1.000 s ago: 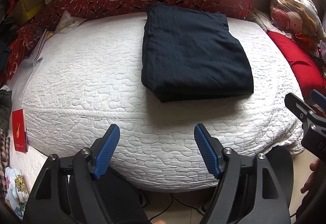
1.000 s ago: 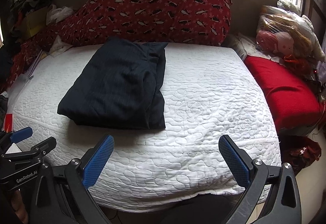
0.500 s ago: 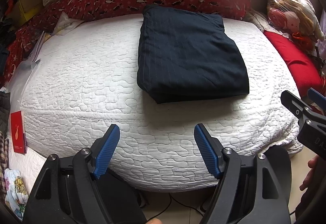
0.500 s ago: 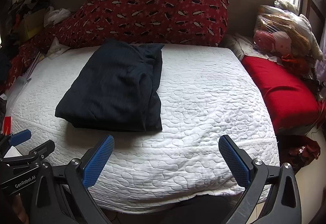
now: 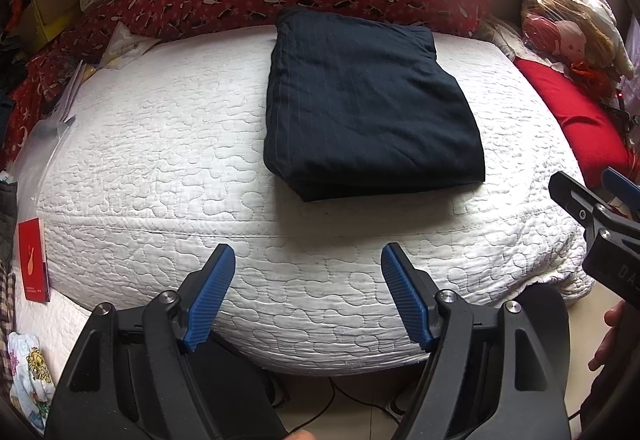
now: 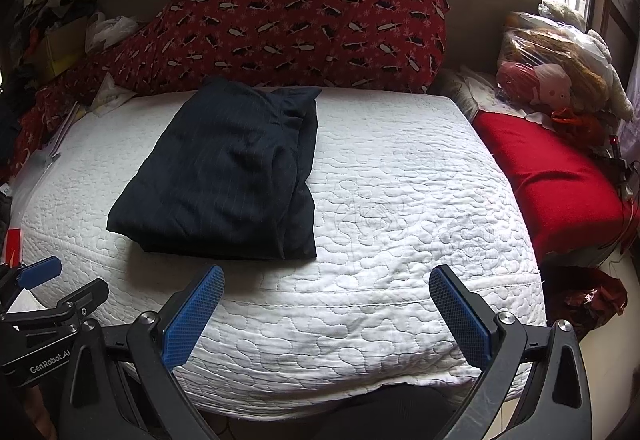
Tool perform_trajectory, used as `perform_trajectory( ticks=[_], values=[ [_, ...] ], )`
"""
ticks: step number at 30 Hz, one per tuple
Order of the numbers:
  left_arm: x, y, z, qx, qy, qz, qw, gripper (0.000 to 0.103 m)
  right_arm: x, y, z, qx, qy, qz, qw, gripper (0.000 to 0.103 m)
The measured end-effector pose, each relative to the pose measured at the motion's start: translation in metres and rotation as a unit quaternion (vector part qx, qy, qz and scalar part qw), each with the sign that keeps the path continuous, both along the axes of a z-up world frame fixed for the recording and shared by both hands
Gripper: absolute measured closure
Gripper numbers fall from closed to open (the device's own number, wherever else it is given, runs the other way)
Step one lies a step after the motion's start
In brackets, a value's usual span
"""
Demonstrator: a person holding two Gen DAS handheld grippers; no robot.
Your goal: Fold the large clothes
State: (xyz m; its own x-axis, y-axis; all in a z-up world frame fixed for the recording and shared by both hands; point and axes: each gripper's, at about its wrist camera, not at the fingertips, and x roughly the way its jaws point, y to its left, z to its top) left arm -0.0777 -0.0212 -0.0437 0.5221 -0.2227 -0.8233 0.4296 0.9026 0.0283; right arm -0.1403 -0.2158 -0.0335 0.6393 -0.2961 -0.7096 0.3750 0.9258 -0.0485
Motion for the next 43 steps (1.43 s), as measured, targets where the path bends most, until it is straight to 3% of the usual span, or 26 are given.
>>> perform_trajectory(
  ticks=[17,28,43],
  values=[
    [0.001,0.000,0.002,-0.009,0.010,-0.008,0.9999,0.028,-0.001,0.000,0.005,-0.002,-0.005,0.000,1.000,0.000],
    [-0.001,-0.001,0.011,-0.024,-0.007,-0.006,0.9997,0.028,0.000,0.000,0.007,-0.004,-0.005,0.002,1.000,0.000],
    [0.000,-0.005,0.009,-0.021,0.013,-0.009,0.9997,0.028,-0.001,-0.002,0.007,-0.007,-0.006,-0.005,1.000,0.000]
  ],
)
